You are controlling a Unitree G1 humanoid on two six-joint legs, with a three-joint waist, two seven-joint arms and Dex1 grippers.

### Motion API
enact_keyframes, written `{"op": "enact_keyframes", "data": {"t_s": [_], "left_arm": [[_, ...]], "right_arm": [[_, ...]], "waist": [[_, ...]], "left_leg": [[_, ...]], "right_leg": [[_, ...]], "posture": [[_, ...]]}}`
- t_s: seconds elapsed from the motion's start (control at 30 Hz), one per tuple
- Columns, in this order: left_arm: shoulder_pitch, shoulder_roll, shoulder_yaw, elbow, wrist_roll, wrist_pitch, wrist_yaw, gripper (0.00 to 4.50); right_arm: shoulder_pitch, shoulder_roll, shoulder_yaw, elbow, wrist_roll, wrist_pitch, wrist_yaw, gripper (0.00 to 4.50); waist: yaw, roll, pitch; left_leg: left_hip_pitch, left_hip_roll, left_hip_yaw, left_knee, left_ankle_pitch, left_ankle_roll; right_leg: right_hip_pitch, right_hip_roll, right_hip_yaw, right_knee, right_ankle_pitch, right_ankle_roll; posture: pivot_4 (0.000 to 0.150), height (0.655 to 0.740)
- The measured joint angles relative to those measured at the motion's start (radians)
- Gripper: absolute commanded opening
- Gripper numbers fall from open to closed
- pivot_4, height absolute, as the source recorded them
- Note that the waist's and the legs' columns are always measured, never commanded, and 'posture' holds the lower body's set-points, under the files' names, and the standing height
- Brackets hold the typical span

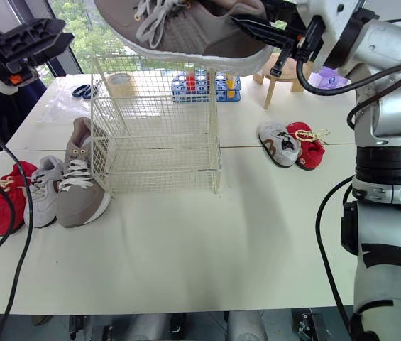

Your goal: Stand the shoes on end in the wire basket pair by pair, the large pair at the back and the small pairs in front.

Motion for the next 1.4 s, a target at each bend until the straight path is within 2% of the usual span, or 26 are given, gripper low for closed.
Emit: {"op": "enact_keyframes", "data": {"t_s": [0.37, 0.47, 0.5, 0.57, 0.67, 0.7, 0.77, 0.93, 1.03, 1.07, 1.13, 1.23, 1.33, 1.4], "left_arm": [[-0.165, -0.102, -0.063, 0.203, 0.185, -0.112, -0.154, 4.5], [-0.198, -0.122, -0.08, 0.263, 0.233, -0.139, -0.19, 3.64], [-0.206, -0.125, -0.08, 0.283, 0.245, -0.142, -0.196, 3.23], [-0.211, -0.126, -0.079, 0.311, 0.267, -0.144, -0.208, 2.11], [-0.211, -0.126, -0.071, 0.331, 0.281, -0.143, -0.212, 0.78], [-0.211, -0.126, -0.064, 0.331, 0.281, -0.141, -0.212, 0.59], [-0.209, -0.128, -0.048, 0.328, 0.281, -0.137, -0.21, 0.53], [-0.114, -0.142, 0.056, 0.231, 0.241, -0.089, -0.124, 0.53], [0.006, -0.174, 0.2, 0.113, 0.161, -0.03, 0.009, 0.53], [0.052, -0.203, 0.26, 0.04, 0.125, -0.016, 0.08, 0.53], [0.121, -0.295, 0.374, -0.139, 0.044, -0.005, 0.246, 0.53], [0.206, -0.516, 0.494, -0.484, -0.159, -0.014, 0.527, 0.53], [0.255, -0.711, 0.524, -0.716, -0.361, -0.088, 0.792, 0.53], [0.29, -0.791, 0.498, -0.799, -0.453, -0.141, 0.902, 0.53]], "right_arm": [[0.052, 0.012, 0.006, -0.161, 0.065, 0.104, 0.01, 0.13], [0.066, 0.012, 0.013, -0.184, 0.08, 0.133, 0.019, 0.13], [0.066, 0.012, 0.013, -0.188, 0.081, 0.141, 0.019, 0.13], [0.066, 0.011, 0.012, -0.195, 0.084, 0.146, 0.019, 0.13], [0.069, 0.011, 0.012, -0.211, 0.09, 0.154, 0.02, 0.13], [0.07, 0.012, 0.013, -0.216, 0.091, 0.156, 0.02, 0.13], [0.071, 0.013, 0.012, -0.222, 0.095, 0.164, 0.02, 0.13], [0.094, 0.062, -0.031, -0.227, 0.172, 0.249, -0.043, 2.57], [0.139, 0.107, -0.155, -0.181, 0.26, 0.325, -0.156, 4.15], [0.157, 0.128, -0.217, -0.162, 0.298, 0.35, -0.212, 4.44], [0.179, 0.215, -0.347, -0.14, 0.405, 0.384, -0.344, 4.44], [0.25, 0.384, -0.476, -0.15, 0.537, 0.39, -0.551, 4.44], [0.334, 0.548, -0.475, -0.153, 0.633, 0.426, -0.659, 4.44], [0.346, 0.599, -0.41, -0.16, 0.667, 0.463, -0.674, 4.44]], "waist": [[0.0, 0.0, 0.0], [-0.001, 0.0, 0.0], [-0.002, 0.0, 0.0], [-0.004, 0.0, 0.0], [-0.004, 0.0, 0.0], [-0.003, 0.0, 0.0], [-0.003, 0.0, 0.0], [-0.002, 0.0, 0.0], [0.0, -0.001, 0.0], [0.002, -0.001, 0.0], [0.006, -0.002, -0.001], [0.013, -0.005, -0.003], [0.009, -0.005, -0.002], [0.0, -0.005, -0.002]], "left_leg": [[0.0, -0.001, 0.001, 0.001, 0.0, 0.0], [0.0, -0.001, 0.001, 0.001, 0.0, 0.0], [0.0, -0.001, 0.001, 0.001, 0.0, 0.0], [0.0, -0.001, 0.001, 0.001, 0.0, 0.0], [0.0, 0.0, 0.001, 0.001, 0.0, 0.0], [0.0, 0.0, 0.001, 0.001, 0.0, 0.0], [0.0, 0.0, 0.001, 0.001, 0.0, 0.0], [0.0, 0.001, 0.0, 0.002, 0.0, 0.0], [-0.001, 0.001, -0.001, 0.002, 0.0, 0.0], [-0.001, 0.001, -0.001, 0.002, 0.0, 0.0], [-0.001, 0.0, -0.003, 0.002, 0.0, -0.001], [-0.002, 0.0, -0.004, 0.002, 0.001, -0.003], [-0.001, -0.001, -0.002, 0.001, 0.001, -0.004], [-0.001, -0.001, 0.0, 0.001, 0.002, -0.004]], "right_leg": [[0.0, 0.0, 0.0, 0.001, 0.0, 0.0], [0.0, 0.0, 0.0, 0.001, 0.0, 0.0], [0.0, 0.0, 0.0, 0.001, 0.0, 0.0], [0.0, 0.0, 0.0, 0.002, 0.0, 0.0], [-0.001, 0.0, 0.0, 0.002, 0.0, 0.0], [-0.001, 0.0, 0.0, 0.002, 0.0, 0.0], [-0.001, 0.0, 0.0, 0.002, 0.0, 0.0], [0.0, 0.0, 0.0, 0.003, 0.0, 0.0], [-0.001, -0.001, 0.0, 0.006, 0.0, 0.0], [-0.001, -0.002, 0.0, 0.006, 0.0, 0.0], [0.0, -0.004, 0.0, 0.004, 0.001, 0.0], [0.0, -0.006, 0.001, 0.001, 0.002, 0.001], [-0.002, -0.006, 0.002, 0.002, 0.002, 0.001], [-0.004, -0.003, 0.005, 0.005, 0.003, 0.001]], "posture": [[0.15, 0.74], [0.15, 0.74], [0.15, 0.74], [0.15, 0.74], [0.15, 0.74], [0.15, 0.74], [0.15, 0.74], [0.15, 0.74], [0.15, 0.74], [0.15, 0.74], [0.15, 0.74], [0.15, 0.74], [0.15, 0.74], [0.15, 0.74]]}}
